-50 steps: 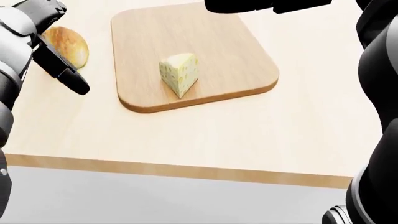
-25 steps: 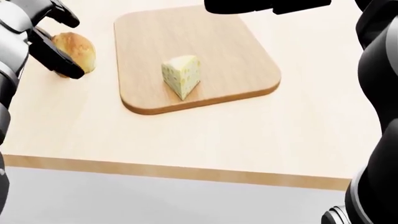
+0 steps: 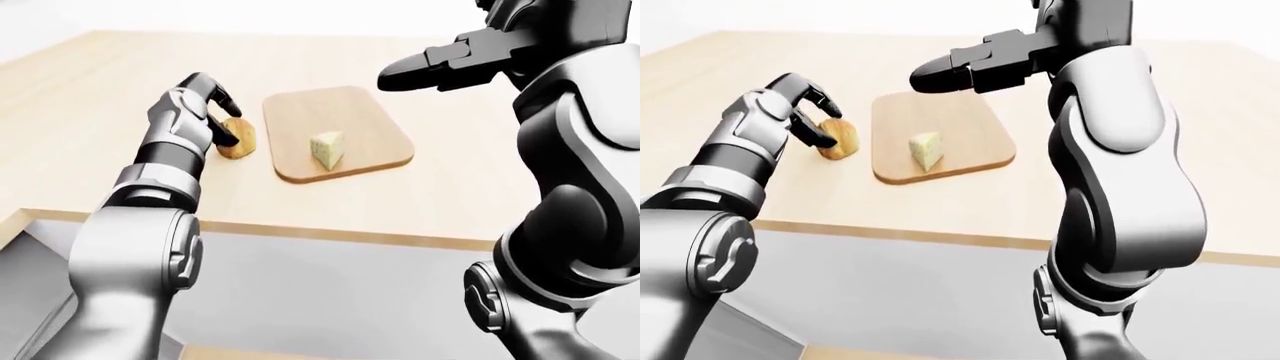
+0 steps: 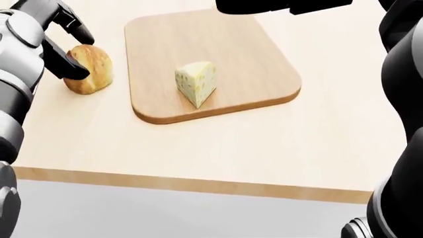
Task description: Place the bread and cheese on the cutting board.
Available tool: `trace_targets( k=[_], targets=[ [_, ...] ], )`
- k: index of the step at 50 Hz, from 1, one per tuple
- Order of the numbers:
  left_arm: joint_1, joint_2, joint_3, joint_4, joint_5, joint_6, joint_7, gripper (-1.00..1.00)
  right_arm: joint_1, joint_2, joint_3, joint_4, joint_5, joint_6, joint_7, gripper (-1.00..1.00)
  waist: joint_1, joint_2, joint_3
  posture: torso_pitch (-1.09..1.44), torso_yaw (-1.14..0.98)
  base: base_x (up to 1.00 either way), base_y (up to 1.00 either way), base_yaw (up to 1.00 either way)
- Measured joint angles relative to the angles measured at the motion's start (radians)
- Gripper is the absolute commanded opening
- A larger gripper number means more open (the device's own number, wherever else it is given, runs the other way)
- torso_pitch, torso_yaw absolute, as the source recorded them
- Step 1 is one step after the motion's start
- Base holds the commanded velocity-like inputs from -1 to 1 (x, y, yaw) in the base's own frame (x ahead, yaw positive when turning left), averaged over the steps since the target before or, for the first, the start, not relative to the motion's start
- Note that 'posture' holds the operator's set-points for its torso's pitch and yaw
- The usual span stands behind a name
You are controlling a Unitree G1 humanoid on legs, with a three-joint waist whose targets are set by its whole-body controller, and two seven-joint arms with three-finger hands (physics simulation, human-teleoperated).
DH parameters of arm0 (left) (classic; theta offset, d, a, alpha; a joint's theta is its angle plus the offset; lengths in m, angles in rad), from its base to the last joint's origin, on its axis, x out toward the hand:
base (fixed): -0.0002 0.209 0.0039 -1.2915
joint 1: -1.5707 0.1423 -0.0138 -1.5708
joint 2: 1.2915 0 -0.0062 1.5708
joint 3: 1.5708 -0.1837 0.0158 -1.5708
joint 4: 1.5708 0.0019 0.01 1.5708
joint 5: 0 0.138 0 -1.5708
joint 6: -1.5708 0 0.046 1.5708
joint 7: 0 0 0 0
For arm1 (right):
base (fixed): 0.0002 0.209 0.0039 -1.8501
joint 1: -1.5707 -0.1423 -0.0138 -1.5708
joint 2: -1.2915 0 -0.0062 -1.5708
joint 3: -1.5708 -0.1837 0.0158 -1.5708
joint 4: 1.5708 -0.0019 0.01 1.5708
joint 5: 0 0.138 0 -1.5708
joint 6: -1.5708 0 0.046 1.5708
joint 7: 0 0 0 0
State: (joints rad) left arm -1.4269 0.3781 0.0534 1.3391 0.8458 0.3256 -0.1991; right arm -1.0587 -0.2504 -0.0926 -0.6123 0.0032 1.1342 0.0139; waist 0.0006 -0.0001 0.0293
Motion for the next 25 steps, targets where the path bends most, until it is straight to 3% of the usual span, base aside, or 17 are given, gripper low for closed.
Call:
trace_targets(
  k=[4,8,25],
  targets=[
    [0.004,-0.002,-0.006,0.001,0.010,-0.004,0.016,-0.69,0.000,0.000,0.000,0.002,0.000,0.000,0.000,1.00,-0.001,0.002,-0.002,0.00,0.00,0.00,0.00,0.00],
    [0.010,-0.005,-0.005,-0.004,0.015,-0.010,0.029,-1.00,0.003,0.001,0.000,0.007,-0.001,-0.004,0.000,1.00,-0.002,0.004,-0.003,0.00,0.00,0.00,0.00,0.00],
    [0.012,-0.005,0.004,0.017,-0.001,-0.020,0.021,-1.00,0.000,0.005,0.005,-0.002,-0.005,0.005,0.004,1.00,-0.003,0.007,0.002,0.00,0.00,0.00,0.00,0.00]
  ],
)
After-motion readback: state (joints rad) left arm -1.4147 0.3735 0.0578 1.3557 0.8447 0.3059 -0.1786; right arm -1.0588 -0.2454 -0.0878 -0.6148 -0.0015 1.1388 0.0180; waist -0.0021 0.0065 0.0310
